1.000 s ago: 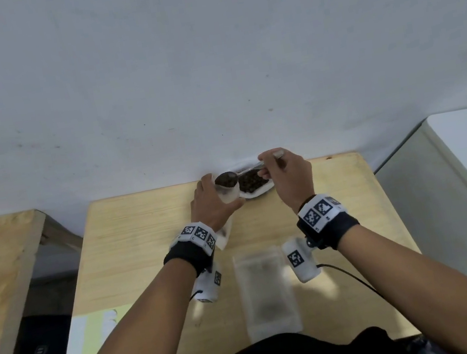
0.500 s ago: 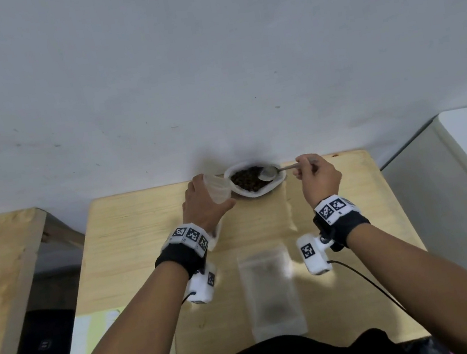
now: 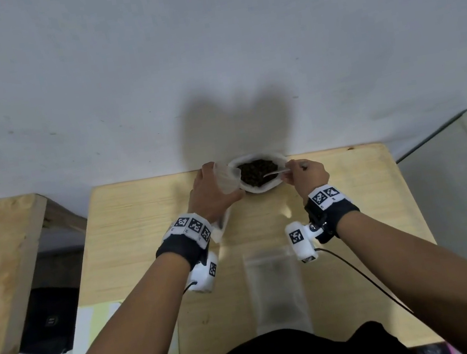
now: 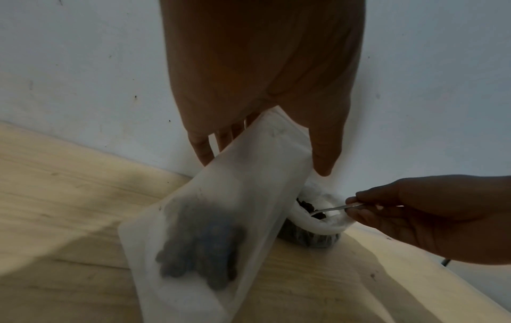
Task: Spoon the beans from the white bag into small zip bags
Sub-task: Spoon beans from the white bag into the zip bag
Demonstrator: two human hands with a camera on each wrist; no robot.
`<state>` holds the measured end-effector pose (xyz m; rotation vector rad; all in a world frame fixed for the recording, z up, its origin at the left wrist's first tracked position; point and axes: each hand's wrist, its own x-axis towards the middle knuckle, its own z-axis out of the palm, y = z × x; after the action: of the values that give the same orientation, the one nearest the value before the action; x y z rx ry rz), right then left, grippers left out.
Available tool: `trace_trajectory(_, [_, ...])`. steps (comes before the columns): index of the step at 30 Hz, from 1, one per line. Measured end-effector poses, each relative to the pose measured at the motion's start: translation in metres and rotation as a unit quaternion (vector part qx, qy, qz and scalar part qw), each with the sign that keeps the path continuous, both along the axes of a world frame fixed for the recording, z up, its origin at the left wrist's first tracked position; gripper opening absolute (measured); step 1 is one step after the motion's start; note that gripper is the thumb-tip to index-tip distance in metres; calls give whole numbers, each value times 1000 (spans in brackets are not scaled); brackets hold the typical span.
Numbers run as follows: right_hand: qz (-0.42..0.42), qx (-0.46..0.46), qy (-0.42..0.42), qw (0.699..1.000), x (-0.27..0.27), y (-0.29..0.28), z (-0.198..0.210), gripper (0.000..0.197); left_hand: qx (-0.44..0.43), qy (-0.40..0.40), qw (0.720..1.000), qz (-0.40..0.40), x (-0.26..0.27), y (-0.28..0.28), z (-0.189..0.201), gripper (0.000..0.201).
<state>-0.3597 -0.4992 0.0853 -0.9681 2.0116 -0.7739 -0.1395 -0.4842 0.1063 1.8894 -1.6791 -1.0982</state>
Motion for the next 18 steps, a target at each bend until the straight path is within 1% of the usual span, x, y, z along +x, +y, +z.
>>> trace_trajectory(3, [-15,12,-38,999,2,1,-3,28,2,7,1000,2,0,-1,-1,87])
trace_trajectory(6, [-34,16,-75,996,1,4,-4,33,9,7,1000,2,1,-1,0,94])
trace_trajectory(11, [-68,2,-122,990,-2,10,5,31,10,1,1000,2,0,3,5,99])
trace_trajectory(14, [-81,-21,-138,987,-6,13,9,29,-7,-10,1000,-5,0,6,2,94])
trace_trajectory(16, [-88,-37,-140,986,-8,15,14,34,-25,-21,999,-6,0,10,0,89])
trace_trajectory(18, [-101,-55,-160,980,-8,17,23,38,-38,-33,999,-5,-1,14,-1,86])
